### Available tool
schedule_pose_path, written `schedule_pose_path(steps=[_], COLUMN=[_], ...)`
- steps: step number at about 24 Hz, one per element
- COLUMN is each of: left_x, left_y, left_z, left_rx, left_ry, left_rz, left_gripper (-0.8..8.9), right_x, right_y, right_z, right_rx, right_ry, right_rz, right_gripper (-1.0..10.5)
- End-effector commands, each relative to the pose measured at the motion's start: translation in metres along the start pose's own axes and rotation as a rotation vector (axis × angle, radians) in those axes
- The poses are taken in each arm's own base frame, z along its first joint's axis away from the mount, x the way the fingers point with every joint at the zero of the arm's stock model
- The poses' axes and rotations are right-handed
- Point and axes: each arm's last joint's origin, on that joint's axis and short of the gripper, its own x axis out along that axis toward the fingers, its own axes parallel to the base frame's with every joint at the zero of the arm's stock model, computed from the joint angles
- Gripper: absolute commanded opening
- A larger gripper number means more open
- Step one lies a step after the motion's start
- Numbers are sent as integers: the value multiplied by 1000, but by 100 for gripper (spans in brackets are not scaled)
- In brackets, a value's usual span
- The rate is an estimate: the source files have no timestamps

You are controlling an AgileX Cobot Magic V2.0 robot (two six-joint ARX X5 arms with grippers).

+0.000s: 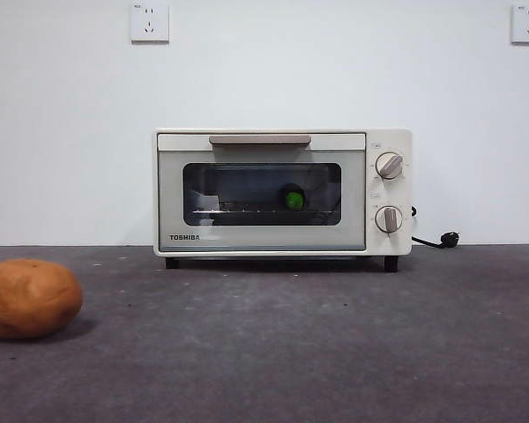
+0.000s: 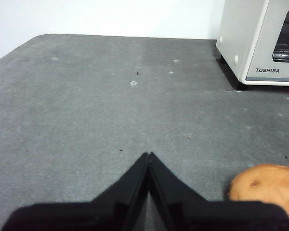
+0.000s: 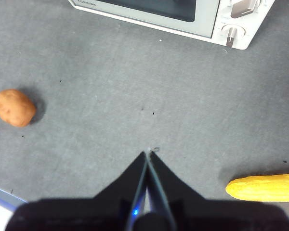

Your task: Take the eggplant from the table,put the eggplant in the oven

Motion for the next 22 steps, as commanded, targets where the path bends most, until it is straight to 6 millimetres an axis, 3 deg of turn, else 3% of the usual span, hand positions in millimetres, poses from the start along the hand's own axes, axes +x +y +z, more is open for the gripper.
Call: schedule_pose_path(steps=[1, 7, 13, 17, 22], left_x=[1, 1, 1, 1, 1], left_y=[0, 0, 0, 0, 0], left_z=[-3, -2, -2, -2, -3], left_rx=[-4, -4, -4, -4, -4], left_ry=[0, 0, 0, 0, 0], left_rz=[-6, -6, -6, -6, -6], left_gripper=[-4, -4, -4, -4, -4], right_x=[2, -11, -62, -80, -70], right_y=[0, -7, -16, -32, -45], right_z=[2, 2, -20, -68, -136], right_rx=[-16, -80, -32, 40, 129], right_ry=[-7, -90, -284, -391, -522], right_rz=[-5, -144, -176, -237, -353], right_gripper=[1, 1, 1, 1, 1])
